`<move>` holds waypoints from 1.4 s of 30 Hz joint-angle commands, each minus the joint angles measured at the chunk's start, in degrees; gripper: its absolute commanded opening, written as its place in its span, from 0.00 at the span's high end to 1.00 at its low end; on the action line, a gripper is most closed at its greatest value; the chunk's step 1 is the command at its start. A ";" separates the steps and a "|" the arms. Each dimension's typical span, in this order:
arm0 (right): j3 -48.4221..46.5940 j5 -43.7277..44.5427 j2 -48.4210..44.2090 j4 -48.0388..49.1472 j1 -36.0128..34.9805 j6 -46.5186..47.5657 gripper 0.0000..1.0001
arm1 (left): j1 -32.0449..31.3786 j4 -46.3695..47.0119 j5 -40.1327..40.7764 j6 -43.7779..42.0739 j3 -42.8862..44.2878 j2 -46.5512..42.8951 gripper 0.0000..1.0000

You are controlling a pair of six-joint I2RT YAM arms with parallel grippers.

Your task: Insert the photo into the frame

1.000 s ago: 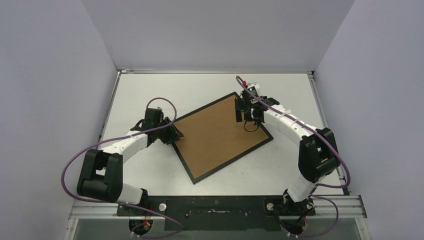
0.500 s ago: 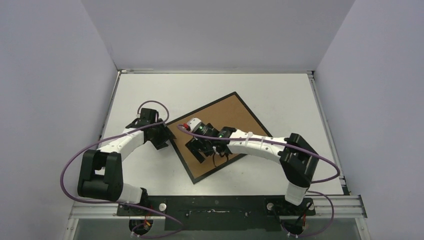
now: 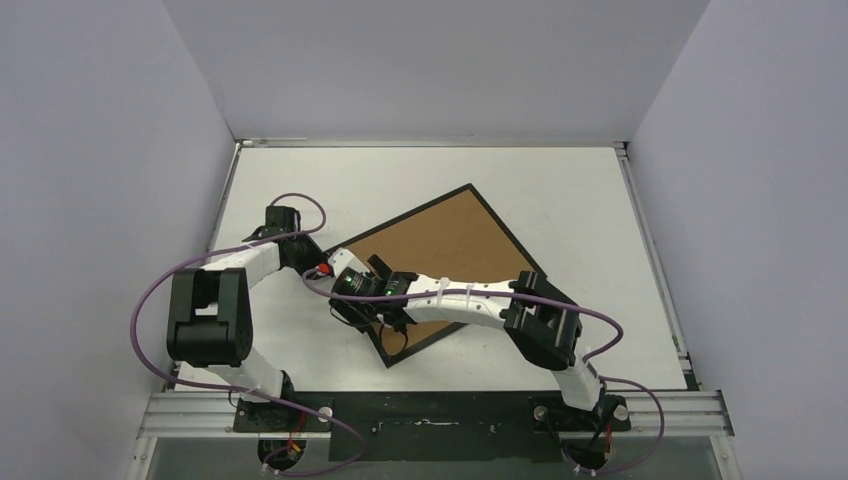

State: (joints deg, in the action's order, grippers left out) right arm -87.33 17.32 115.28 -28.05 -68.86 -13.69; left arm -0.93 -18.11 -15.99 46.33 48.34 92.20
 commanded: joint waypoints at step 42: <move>-17.41 34.24 11.27 -2.93 -4.31 14.68 0.41 | 6.38 12.97 -13.48 -1.63 2.40 1.53 0.65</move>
State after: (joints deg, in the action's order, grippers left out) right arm -102.21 47.86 128.38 -31.53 -74.04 -0.43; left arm 4.99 -9.45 -25.80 44.77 47.81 92.73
